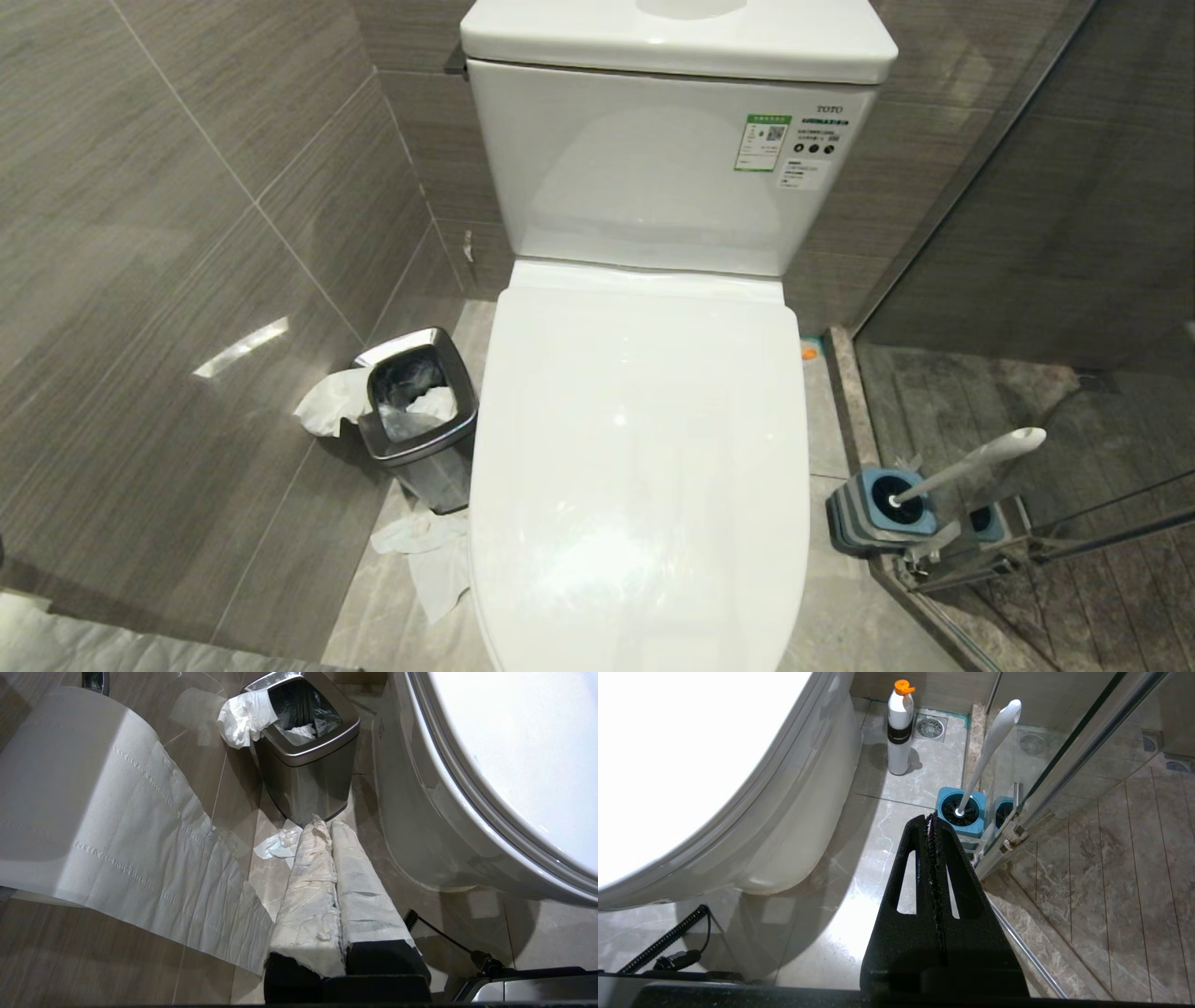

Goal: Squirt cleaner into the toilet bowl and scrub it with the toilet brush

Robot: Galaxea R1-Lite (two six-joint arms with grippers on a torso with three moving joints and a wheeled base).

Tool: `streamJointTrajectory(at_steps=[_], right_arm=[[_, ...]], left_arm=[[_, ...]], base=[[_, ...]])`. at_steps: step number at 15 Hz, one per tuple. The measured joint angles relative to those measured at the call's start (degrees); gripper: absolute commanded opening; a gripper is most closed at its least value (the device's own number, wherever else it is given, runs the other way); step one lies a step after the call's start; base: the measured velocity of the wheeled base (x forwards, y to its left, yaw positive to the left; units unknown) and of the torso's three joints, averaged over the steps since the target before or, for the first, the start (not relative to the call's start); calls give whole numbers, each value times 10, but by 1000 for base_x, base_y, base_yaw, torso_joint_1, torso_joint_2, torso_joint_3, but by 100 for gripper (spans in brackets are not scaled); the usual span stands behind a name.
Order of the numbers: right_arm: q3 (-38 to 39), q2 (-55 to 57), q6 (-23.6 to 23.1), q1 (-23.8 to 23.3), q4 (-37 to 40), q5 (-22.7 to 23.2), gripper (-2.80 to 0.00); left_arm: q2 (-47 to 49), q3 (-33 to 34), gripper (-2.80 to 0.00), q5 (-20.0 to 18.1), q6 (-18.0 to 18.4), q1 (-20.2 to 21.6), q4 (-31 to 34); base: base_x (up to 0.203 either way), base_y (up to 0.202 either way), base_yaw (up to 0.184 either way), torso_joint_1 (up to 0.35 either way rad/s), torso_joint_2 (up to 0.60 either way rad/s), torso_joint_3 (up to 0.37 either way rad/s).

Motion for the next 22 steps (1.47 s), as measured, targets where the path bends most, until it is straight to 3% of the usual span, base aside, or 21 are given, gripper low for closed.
streamJointTrajectory(at_steps=[22], right_arm=[[0, 0, 0, 0, 0, 0, -280]], left_arm=[[0, 0, -280, 0, 0, 0, 0]], base=[[0, 0, 0, 0, 0, 0]])
